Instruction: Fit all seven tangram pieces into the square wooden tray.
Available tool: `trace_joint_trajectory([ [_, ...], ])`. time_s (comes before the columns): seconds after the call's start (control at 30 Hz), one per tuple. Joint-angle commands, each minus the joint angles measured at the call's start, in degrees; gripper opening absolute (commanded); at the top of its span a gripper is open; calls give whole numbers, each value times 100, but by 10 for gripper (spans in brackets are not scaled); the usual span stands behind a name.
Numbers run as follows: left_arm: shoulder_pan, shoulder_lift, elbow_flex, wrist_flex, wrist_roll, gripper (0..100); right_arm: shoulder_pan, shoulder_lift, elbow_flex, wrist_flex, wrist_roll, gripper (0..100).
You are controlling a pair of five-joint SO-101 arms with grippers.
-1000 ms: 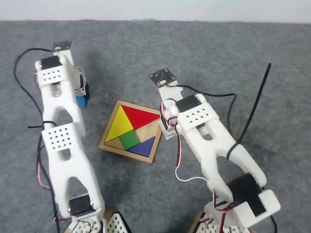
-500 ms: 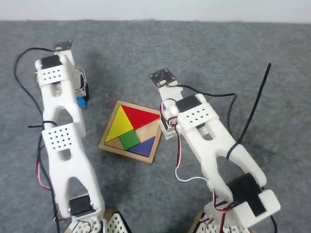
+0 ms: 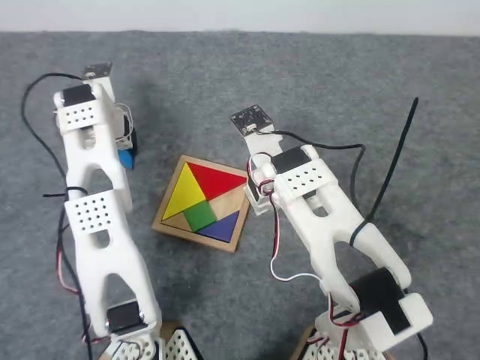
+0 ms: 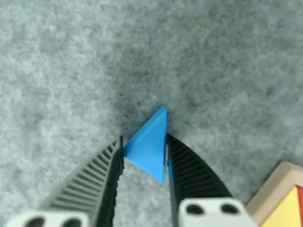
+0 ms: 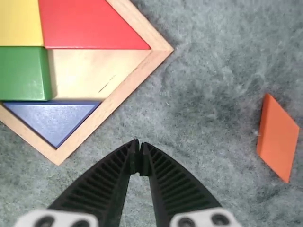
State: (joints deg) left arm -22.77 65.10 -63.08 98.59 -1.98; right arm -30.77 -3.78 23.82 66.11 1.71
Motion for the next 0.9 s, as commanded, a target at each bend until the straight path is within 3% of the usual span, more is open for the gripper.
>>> trace_joint_trajectory([
  [0.0, -18, -211, -207, 202, 105, 94, -13, -365, -26, -48, 70, 6],
  [0.47, -18, -1996, 1657, 132, 123, 94, -4, -382, -26, -48, 70, 6],
  [0.87, -123, -1960, 2730, -1477, 176, 141, -4, -382, -26, -48, 70, 6],
])
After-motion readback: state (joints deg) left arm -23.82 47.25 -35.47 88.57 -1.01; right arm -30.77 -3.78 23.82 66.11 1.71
